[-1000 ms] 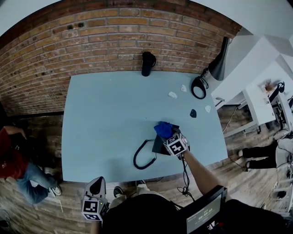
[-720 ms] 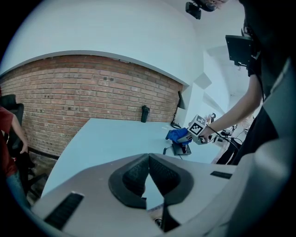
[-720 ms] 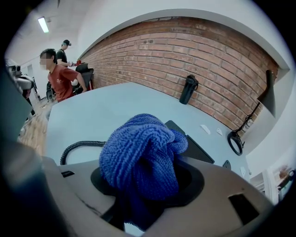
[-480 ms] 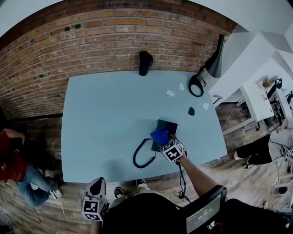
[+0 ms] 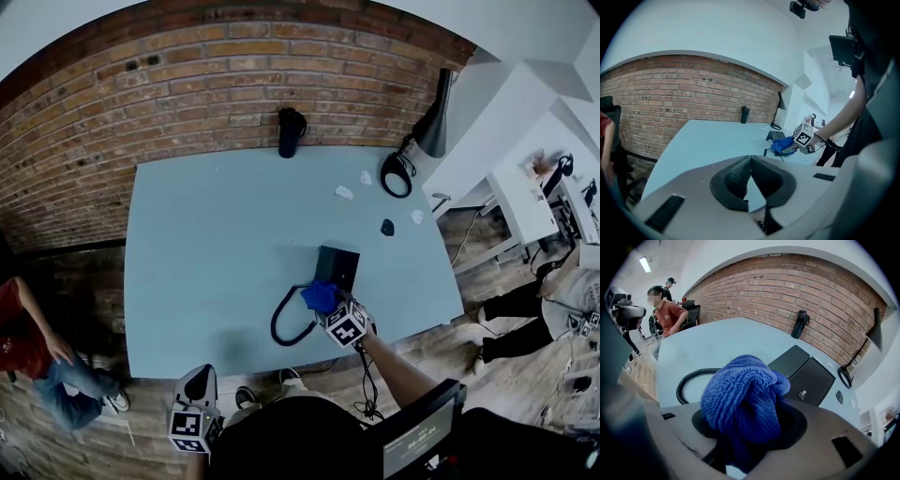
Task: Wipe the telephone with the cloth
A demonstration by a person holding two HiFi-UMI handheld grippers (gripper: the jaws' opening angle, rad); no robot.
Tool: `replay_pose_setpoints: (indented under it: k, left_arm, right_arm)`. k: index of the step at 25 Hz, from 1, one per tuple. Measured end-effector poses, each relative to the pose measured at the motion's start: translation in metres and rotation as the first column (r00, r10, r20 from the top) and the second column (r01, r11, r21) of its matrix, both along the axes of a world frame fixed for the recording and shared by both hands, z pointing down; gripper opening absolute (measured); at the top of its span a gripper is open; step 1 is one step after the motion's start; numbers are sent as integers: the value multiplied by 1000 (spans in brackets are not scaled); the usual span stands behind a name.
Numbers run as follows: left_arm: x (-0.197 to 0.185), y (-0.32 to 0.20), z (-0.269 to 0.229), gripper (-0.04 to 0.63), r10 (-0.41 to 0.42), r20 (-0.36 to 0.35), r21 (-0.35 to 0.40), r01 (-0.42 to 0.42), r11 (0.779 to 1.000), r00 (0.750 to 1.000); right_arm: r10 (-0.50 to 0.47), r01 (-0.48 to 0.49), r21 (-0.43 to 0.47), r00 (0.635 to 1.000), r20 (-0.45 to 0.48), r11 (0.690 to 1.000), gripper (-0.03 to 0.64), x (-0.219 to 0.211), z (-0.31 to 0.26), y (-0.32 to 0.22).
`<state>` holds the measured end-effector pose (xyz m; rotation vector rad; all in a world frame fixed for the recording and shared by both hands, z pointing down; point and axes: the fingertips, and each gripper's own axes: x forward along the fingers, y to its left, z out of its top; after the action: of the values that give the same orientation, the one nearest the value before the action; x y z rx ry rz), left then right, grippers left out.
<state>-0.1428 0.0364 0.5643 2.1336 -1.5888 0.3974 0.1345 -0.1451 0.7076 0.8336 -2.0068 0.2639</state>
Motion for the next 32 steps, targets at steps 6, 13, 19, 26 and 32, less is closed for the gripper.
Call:
replay_pose_setpoints:
  k: [6, 13, 19, 26, 32]
  left_arm:
    - [1, 1, 0, 23, 6, 0, -1, -6, 1000, 1000]
    - [2, 3, 4, 23, 13, 3, -5, -13, 1000, 1000]
    - [1, 2, 5, 23, 13, 2, -1, -13, 1000, 1000]
    - [1, 1, 5, 23, 7, -1, 3, -7, 1000, 1000]
    - [2, 0, 6, 23, 7, -2, 0, -7, 1000, 1000]
  right_arm:
    - [-14, 14, -15, 1000, -3, 1000, 241, -4, 9, 20]
    - [-25, 24, -21, 999, -20, 999, 241, -8, 20, 38]
    - [-34, 34, -15, 999, -40, 999, 241, -8, 23, 43]
    - [-145, 132, -123, 984, -102, 984, 238, -18, 47, 82]
    - [-132, 120, -164, 989, -63, 979, 235, -19, 47, 80]
